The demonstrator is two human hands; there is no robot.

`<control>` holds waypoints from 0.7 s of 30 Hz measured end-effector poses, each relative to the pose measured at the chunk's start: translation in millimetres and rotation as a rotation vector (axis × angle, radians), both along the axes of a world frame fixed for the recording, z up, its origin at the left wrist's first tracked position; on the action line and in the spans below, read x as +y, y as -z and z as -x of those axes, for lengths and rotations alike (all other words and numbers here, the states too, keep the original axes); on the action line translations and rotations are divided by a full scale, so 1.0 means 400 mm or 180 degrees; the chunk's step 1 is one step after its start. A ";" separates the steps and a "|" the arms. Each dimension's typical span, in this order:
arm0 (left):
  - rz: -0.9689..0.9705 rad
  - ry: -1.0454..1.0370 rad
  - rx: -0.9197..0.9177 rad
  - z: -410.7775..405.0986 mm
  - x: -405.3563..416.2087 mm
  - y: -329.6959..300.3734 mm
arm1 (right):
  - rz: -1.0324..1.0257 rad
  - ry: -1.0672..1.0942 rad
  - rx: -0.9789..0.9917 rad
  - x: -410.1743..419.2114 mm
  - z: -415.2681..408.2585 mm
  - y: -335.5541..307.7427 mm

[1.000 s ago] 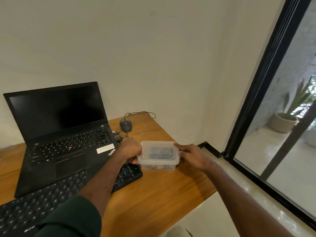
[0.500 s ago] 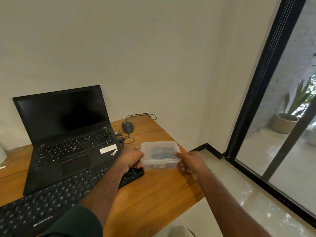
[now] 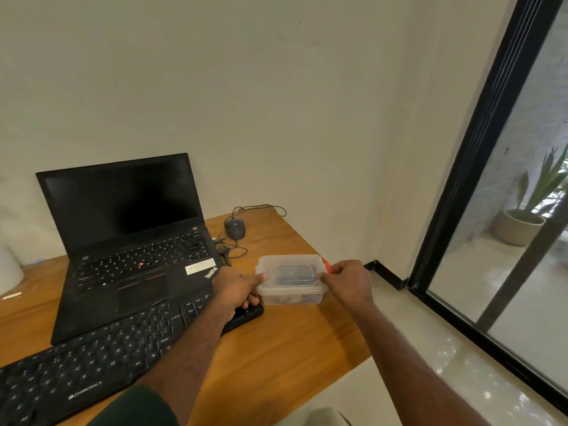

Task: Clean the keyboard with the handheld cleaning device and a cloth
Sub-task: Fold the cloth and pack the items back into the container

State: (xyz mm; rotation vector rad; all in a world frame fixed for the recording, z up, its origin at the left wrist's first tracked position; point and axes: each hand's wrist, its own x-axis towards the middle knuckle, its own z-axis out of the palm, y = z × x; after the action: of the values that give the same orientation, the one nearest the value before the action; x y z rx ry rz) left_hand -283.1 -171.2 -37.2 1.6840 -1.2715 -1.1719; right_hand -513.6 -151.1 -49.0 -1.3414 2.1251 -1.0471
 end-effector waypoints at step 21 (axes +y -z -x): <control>-0.0481 0.0177 0.0556 0.080 0.022 0.011 | 0.0266 0.0098 -0.0256 0.015 0.072 0.015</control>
State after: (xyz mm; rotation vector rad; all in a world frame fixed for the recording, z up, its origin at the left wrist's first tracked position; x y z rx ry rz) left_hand -315.2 -162.5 -41.7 1.6206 -1.1528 -1.4465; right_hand -542.4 -145.3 -54.8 -1.2853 2.0702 -1.1940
